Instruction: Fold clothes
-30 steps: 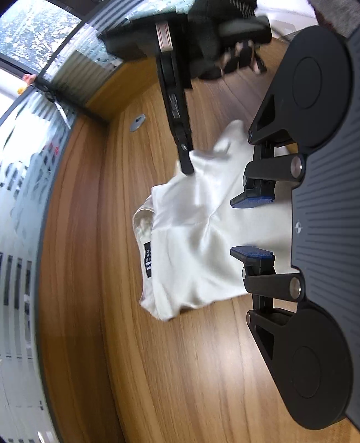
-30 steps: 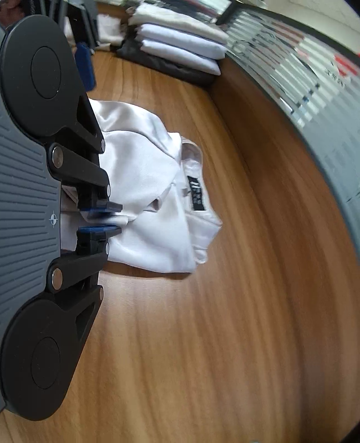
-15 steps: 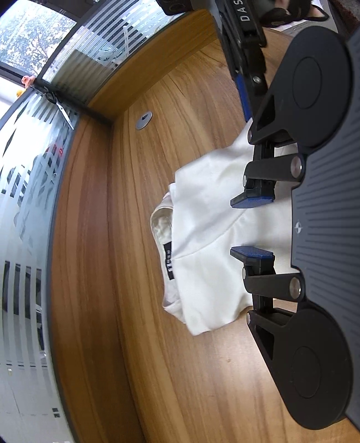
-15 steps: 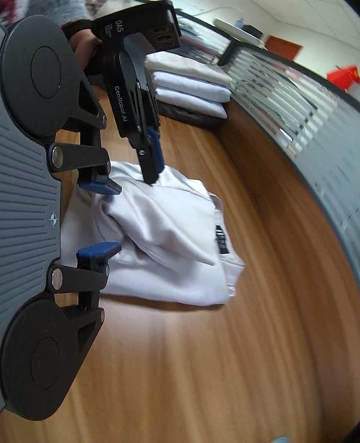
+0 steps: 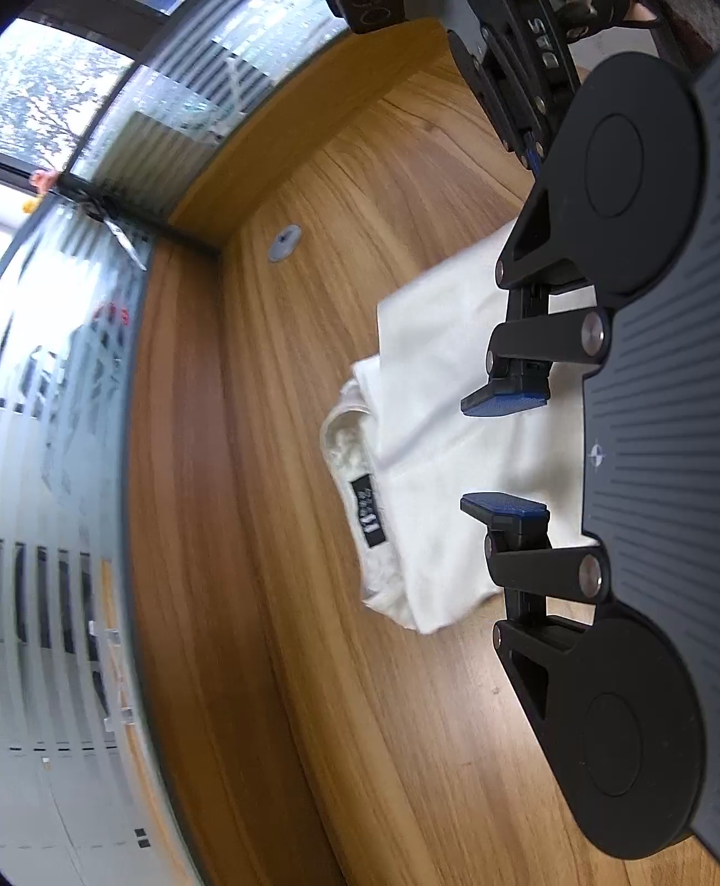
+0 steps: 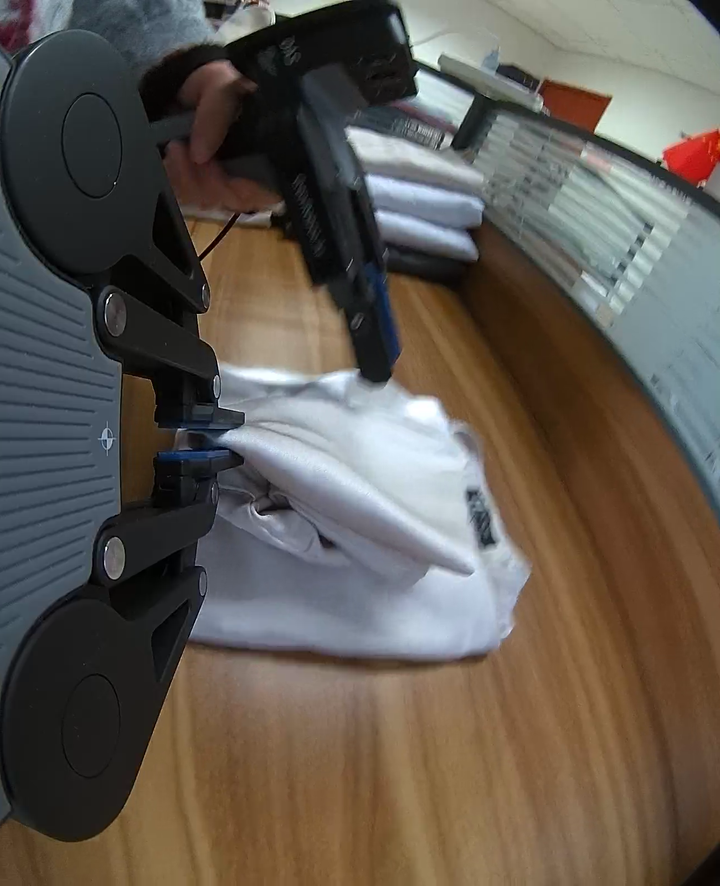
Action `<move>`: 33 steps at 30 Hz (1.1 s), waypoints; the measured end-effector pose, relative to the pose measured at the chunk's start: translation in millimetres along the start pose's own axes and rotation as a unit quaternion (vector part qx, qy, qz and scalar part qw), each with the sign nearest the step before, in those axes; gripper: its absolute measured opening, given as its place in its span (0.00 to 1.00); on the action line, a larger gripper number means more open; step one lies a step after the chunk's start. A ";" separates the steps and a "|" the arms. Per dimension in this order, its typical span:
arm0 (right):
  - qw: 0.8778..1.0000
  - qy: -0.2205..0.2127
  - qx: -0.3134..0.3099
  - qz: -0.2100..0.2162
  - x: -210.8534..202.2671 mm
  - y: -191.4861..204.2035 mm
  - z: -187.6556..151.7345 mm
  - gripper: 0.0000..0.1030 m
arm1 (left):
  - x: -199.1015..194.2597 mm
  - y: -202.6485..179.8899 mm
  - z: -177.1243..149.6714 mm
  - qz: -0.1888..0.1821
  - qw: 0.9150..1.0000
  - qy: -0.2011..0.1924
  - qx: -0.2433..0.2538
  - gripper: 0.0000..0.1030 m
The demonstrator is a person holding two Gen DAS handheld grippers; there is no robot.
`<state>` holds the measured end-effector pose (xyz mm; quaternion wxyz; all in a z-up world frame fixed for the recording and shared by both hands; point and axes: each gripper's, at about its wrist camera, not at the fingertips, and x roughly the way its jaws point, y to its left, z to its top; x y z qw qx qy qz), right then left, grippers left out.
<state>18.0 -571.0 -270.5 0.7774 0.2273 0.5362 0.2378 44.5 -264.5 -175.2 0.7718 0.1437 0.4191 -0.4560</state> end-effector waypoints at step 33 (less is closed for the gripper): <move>0.982 -0.050 -0.131 -0.123 8.9 9.6 40.9 0.42 | 7.0 18.8 -42.6 0.040 0.990 -0.003 -0.136 0.64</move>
